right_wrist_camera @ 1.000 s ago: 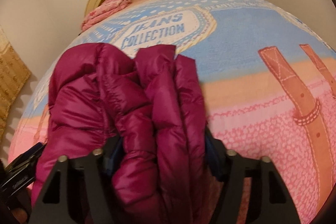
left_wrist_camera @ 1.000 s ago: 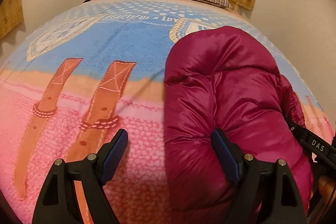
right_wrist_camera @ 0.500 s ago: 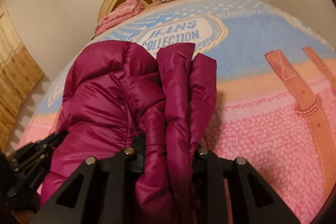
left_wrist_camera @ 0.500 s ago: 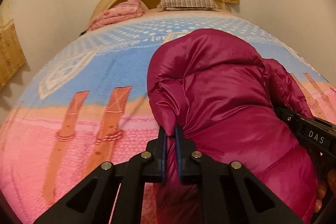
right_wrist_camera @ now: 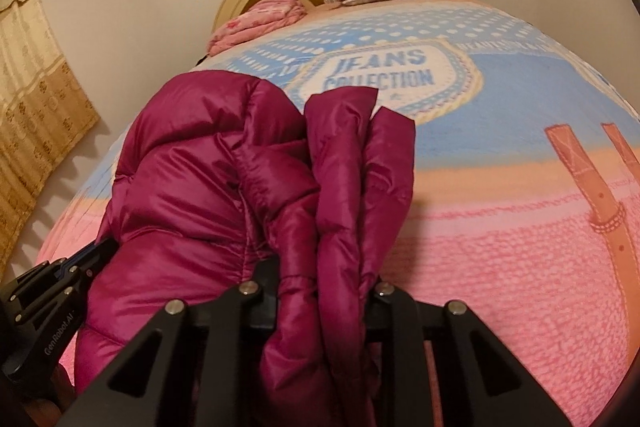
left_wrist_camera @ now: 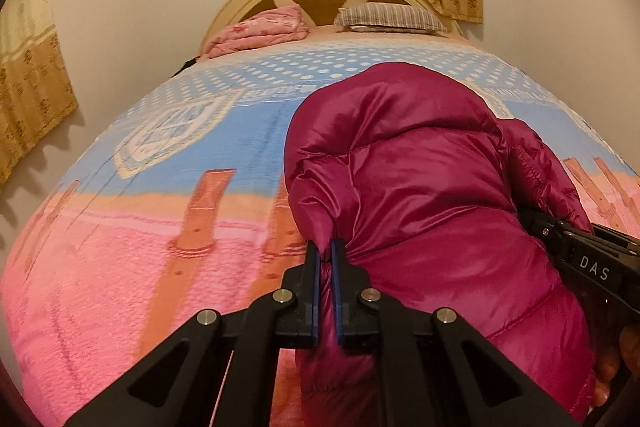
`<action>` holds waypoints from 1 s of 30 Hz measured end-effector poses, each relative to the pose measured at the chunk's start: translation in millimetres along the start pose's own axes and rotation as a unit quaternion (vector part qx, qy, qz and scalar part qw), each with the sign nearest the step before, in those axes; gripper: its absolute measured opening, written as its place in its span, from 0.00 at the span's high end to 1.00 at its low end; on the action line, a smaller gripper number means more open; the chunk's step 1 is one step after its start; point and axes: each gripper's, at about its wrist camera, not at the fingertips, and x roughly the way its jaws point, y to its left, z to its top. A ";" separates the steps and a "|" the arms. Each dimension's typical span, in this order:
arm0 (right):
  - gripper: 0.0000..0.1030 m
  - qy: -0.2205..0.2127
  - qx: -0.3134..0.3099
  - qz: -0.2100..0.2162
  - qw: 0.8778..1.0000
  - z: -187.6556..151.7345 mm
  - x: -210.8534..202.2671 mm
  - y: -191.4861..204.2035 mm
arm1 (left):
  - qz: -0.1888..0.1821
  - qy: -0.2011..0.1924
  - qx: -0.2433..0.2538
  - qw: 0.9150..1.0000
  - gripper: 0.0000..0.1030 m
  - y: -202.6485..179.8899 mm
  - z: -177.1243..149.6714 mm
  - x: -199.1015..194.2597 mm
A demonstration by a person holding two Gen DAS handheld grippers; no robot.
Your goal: Fold large clothes
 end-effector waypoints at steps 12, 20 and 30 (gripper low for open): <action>0.76 0.001 -0.057 0.062 0.996 6.8 12.0 91.6 | 0.056 -0.027 -0.043 0.997 0.98 95.6 -6.7 -43.3; 0.76 0.019 -0.102 0.103 0.989 6.5 36.6 155.9 | 0.095 -0.022 -0.088 0.991 0.98 162.0 -20.6 -53.1; 0.76 0.047 -0.146 0.134 0.979 -0.4 69.0 211.5 | 0.128 0.002 -0.123 0.984 0.98 211.2 -45.9 -46.2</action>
